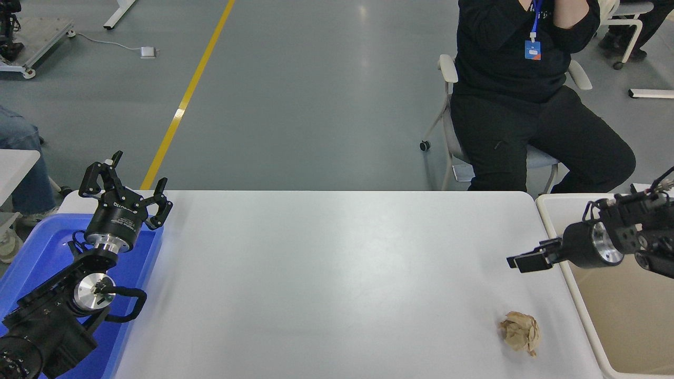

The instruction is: Clean the table surface

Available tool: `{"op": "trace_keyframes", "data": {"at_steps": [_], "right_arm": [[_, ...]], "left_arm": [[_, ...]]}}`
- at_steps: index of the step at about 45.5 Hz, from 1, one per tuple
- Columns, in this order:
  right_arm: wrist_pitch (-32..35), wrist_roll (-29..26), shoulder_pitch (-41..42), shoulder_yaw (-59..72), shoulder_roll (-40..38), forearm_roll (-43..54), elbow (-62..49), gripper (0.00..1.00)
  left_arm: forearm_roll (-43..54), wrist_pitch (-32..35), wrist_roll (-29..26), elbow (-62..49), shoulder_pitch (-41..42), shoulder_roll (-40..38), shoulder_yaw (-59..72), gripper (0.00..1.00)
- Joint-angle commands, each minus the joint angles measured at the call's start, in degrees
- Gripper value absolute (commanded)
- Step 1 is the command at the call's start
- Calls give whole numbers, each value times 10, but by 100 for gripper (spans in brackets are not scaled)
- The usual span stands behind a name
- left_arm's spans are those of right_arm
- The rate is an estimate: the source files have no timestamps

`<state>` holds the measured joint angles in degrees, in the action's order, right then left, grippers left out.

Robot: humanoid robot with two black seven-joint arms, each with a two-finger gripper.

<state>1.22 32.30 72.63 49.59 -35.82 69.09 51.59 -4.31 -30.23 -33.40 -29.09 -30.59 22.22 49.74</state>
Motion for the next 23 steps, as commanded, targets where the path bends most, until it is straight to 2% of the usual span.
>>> {"op": "trace_keyframes", "data": {"at_steps": [1,23], "right_arm": [[-4,1,-44,18,-4,39,18,99],[-6,2,-63,16,-3,40,26,99]], "left_arm": [[0,0,0,0,0,0,0,100],[0,0,0,1,0,-1,0,100]]}}
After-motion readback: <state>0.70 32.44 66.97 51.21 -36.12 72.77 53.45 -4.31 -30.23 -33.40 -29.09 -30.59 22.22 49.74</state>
